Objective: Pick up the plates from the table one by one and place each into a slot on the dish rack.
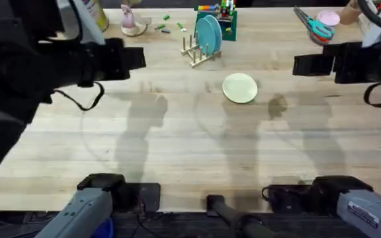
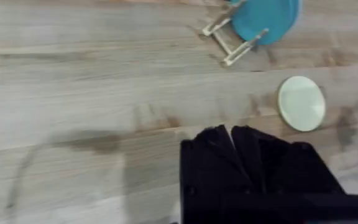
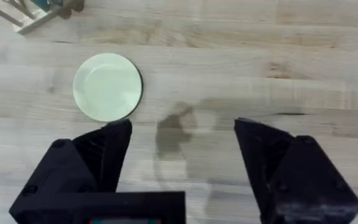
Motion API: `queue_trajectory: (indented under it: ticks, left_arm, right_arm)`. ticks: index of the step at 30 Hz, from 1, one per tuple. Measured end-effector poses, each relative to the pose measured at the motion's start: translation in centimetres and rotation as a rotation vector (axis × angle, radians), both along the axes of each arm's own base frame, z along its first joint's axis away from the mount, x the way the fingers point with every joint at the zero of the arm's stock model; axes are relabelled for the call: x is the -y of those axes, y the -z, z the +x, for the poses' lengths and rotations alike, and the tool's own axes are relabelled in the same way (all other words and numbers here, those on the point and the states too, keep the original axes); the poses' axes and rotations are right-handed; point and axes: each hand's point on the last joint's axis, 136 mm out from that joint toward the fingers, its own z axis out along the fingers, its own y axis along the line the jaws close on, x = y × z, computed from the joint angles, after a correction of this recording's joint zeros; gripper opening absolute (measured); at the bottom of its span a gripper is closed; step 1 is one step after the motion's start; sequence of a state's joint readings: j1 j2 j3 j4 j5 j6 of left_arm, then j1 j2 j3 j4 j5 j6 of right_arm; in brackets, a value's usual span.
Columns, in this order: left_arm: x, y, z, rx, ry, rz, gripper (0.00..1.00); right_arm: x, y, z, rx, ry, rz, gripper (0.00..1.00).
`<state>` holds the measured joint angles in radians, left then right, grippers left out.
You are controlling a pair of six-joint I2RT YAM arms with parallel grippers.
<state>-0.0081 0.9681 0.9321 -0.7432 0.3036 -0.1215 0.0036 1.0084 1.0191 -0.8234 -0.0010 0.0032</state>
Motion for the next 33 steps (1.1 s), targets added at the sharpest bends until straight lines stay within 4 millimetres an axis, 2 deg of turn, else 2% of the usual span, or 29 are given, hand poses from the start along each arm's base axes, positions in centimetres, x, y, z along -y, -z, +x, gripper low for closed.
queue_trajectory:
  ticks: [2, 9, 17, 21, 33]
  left_arm:
    - [1.0, 0.1, 0.3, -0.008, 0.033, -0.04, 0.042]
    - [5.4, 1.1, 0.3, -0.094, 0.144, -0.141, 0.037]
    - [10.9, -2.2, 1.3, -0.096, 0.262, -0.212, 0.037]
    - [13.5, -2.9, 1.8, -0.129, 0.31, -0.25, 0.037]
    - [19.9, 0.1, 1.4, -0.264, 0.387, -0.307, 0.037]
  right_arm:
    - [0.0, 0.0, 0.0, 0.0, 0.0, 0.0, 0.998]
    - [0.0, 0.0, 0.0, 0.0, 0.0, 0.0, 0.998]
    - [0.0, 0.0, 0.0, 0.0, 0.0, 0.0, 0.998]
    - [0.0, 0.0, 0.0, 0.0, 0.0, 0.0, 0.997]
    - [0.0, 0.0, 0.0, 0.0, 0.0, 0.0, 0.998]
